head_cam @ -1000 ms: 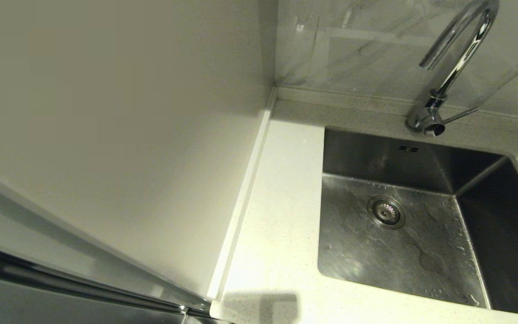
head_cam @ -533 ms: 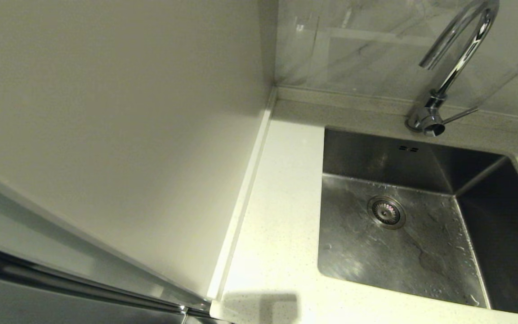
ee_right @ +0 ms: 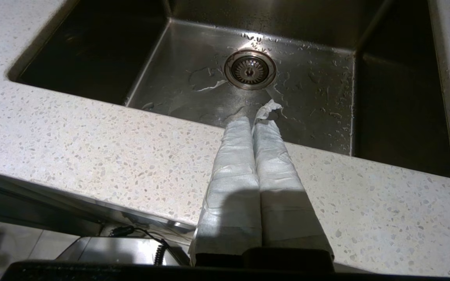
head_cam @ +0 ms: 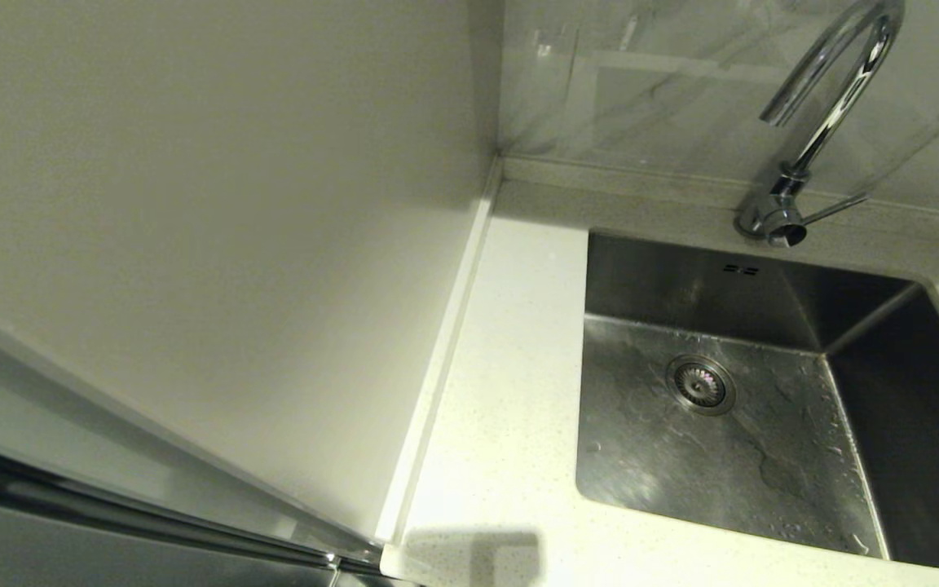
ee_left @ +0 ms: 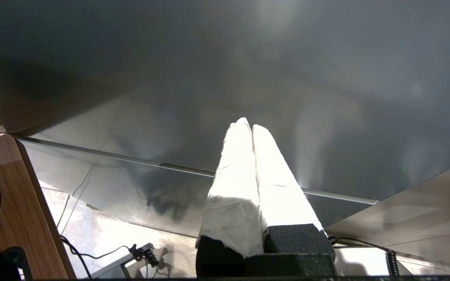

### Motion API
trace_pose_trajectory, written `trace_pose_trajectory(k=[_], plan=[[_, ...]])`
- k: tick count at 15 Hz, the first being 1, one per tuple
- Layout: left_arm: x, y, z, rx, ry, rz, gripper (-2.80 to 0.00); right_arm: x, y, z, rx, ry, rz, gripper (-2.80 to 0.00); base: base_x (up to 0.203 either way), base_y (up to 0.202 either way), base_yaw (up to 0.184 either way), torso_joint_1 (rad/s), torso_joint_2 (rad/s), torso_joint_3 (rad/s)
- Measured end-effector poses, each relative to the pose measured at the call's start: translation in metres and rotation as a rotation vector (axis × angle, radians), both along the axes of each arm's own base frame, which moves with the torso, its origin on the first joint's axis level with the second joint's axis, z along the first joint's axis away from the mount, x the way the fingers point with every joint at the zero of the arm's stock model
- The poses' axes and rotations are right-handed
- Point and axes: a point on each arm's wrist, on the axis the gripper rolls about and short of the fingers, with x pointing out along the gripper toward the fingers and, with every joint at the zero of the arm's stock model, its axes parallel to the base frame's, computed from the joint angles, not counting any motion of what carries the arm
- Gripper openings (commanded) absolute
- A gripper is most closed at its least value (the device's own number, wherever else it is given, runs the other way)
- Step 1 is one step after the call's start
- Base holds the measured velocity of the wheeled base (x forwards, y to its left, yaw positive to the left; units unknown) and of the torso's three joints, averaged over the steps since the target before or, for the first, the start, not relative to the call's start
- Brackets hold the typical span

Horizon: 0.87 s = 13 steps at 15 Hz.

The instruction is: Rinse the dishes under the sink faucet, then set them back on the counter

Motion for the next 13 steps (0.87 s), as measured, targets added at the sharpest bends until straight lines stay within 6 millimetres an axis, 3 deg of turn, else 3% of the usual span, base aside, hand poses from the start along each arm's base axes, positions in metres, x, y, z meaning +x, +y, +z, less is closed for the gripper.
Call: trace_pose_trajectory(k=[13], plan=[[0.0,0.0,0.0,0.0,0.0,0.0,-2.8,0.0,0.0,0.0001,-0.001,0.0,-0.001,-2.8,0.0,0.0,0.0,0.0,0.0,0.0]])
